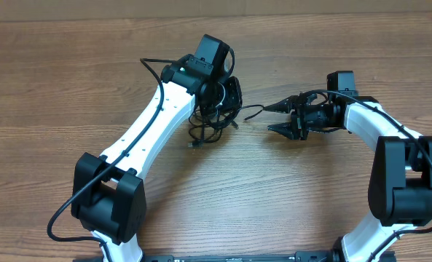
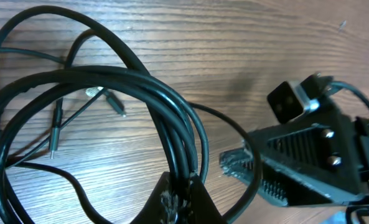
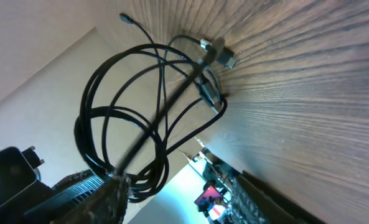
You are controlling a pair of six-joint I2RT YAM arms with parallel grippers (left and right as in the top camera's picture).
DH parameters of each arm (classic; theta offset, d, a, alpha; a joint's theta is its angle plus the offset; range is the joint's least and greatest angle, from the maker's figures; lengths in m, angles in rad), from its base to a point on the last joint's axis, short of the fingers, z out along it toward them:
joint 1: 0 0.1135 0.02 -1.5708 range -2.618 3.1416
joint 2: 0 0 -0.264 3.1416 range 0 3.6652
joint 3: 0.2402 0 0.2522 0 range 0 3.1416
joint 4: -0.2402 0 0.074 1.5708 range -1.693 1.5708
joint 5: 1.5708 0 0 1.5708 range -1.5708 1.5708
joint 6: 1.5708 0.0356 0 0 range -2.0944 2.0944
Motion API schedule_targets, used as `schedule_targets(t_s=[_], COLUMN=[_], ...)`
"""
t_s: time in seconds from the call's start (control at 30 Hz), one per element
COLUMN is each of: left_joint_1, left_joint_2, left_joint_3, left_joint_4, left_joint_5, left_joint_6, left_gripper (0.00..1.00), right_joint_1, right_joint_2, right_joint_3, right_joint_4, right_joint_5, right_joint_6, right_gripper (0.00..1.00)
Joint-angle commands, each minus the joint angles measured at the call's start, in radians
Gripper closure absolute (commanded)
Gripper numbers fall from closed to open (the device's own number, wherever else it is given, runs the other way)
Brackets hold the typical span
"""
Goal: Untangle cables
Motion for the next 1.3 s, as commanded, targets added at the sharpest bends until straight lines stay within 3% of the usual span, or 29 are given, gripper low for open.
schedule_targets(t_s=[0.0,0.13,0.3,0.43,0.57,0.87,1.07,1.17,1.27], left_joint_1=[-0.004,-0.003,-0.005,-0.007,-0.008,-0.008,-0.009,-0.008,0.004], left_joint_2=[-0.005,-0.005,-0.005,-0.005,-0.005,-0.005,-0.005,-0.005,-0.005], left_joint_3=[-0.001,-0.01,-0.015,-0.02,-0.022,-0.022,-0.022,-0.022,-0.022], left_joint_4=[-0.009,-0.009,0.0,0.028,0.06,0.093,0.137,0.156,0.17], left_joint_5=[-0.021,-0.021,-0.019,-0.012,0.019,-0.016,-0.013,-0.012,0.022], left_joint_6=[0.068,0.072,0.05,0.018,0.005,-0.132,-0.138,-0.081,0.071], left_gripper=[0.96,0.96,0.96,0.96,0.96,0.96,0.96,0.96,0.96], right_joint_1=[0.0,0.0,0.013,0.03,0.046,0.049,0.091,0.127,0.143], right_joint_2=[0.005,0.005,0.005,0.005,0.005,0.005,-0.001,-0.002,-0.003], right_joint_3=[0.003,0.003,0.003,0.003,0.003,0.003,0.003,0.005,0.005], right_joint_4=[0.004,0.0,-0.029,-0.031,-0.031,-0.023,0.003,0.036,0.047], right_joint_5=[0.027,0.054,0.055,0.055,0.054,-0.127,-0.131,-0.15,-0.187], right_joint_6=[0.004,0.003,0.003,0.003,0.003,-0.009,-0.027,-0.113,-0.244], right_gripper=[0.45,0.39,0.4,0.62,0.96,0.96,0.96,0.96,0.96])
